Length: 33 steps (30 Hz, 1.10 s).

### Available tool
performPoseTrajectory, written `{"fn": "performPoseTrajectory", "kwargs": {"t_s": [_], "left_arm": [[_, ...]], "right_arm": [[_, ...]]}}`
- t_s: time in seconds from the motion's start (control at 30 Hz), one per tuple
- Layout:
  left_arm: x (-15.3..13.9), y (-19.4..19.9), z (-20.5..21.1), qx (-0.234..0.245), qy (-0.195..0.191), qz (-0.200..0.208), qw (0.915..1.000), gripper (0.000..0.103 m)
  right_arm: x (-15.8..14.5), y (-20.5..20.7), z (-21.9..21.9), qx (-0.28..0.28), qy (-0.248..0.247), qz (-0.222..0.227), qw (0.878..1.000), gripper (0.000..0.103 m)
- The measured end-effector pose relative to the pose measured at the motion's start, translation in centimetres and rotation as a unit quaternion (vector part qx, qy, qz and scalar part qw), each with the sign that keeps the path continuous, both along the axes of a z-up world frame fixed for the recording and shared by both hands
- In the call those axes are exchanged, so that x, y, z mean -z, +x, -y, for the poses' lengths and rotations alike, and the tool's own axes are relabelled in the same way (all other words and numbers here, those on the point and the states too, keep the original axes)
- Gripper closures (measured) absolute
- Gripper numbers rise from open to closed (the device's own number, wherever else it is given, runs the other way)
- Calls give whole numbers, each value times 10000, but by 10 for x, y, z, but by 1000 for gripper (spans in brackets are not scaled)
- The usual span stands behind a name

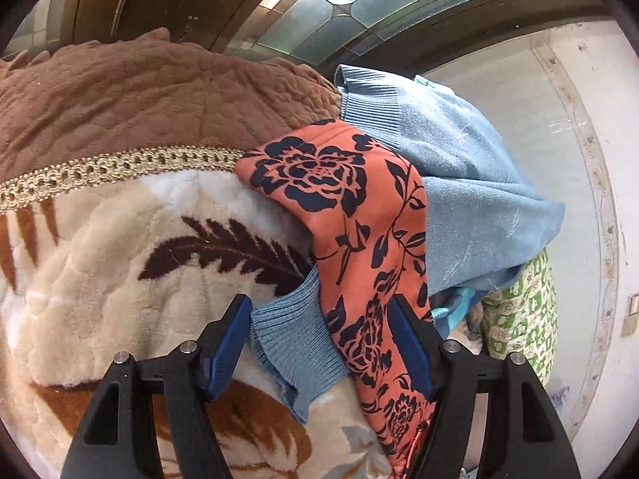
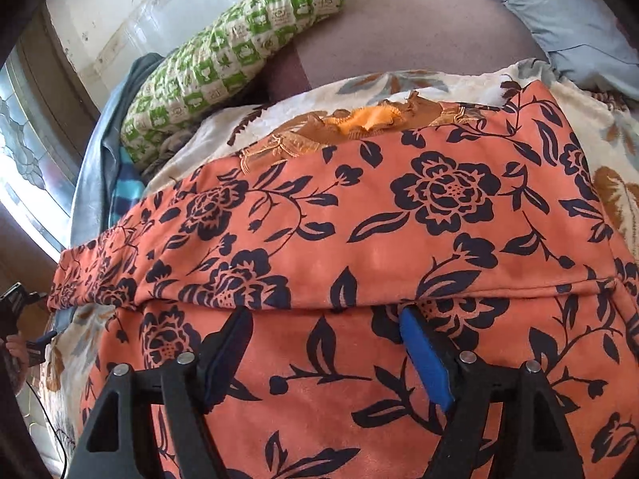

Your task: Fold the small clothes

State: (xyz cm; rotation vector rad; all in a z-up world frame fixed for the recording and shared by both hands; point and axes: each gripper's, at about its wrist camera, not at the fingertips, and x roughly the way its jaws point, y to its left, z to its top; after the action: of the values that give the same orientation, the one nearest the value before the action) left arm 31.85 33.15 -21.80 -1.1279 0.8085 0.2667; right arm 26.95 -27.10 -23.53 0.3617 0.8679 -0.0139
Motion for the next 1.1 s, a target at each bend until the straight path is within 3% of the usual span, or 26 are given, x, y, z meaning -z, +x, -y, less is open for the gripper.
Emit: {"fn": "performPoseTrajectory", "kwargs": {"t_s": [0.13, 0.33, 0.4, 0.57, 0.67, 0.73, 0.83, 0.93, 1.1], "left_arm": [[6, -4, -7, -333, -246, 51, 9991, 33], [3, -2, -36, -576, -490, 589, 9954, 33], [4, 0, -44, -580, -675, 826, 9926, 33], [18, 12, -41, -392, -1145, 824, 9892, 33], [15, 18, -36, -279, -993, 925, 9904, 51], [13, 24, -36, -233, -855, 985, 9912, 55], [14, 33, -40, -242, -763, 1004, 9917, 72], [13, 38, -42, -224, -611, 1041, 9924, 97], [-13, 40, -25, -16, 86, 1188, 9929, 99]], "right_arm": [[3, 1, -8, -74, -237, -25, 9997, 19], [4, -1, -2, -56, 39, 86, 9999, 19], [4, -1, -2, -57, 54, 94, 9999, 19], [3, -1, -5, -64, -24, 73, 9999, 18], [3, -1, -5, -65, -58, 66, 9999, 18], [3, -1, -5, -65, -51, 69, 9999, 18], [3, -1, -4, -65, -5, 93, 9999, 18], [4, -3, -2, -51, 89, 141, 9998, 18], [3, -5, 5, 17, 307, 187, 9994, 21]]}}
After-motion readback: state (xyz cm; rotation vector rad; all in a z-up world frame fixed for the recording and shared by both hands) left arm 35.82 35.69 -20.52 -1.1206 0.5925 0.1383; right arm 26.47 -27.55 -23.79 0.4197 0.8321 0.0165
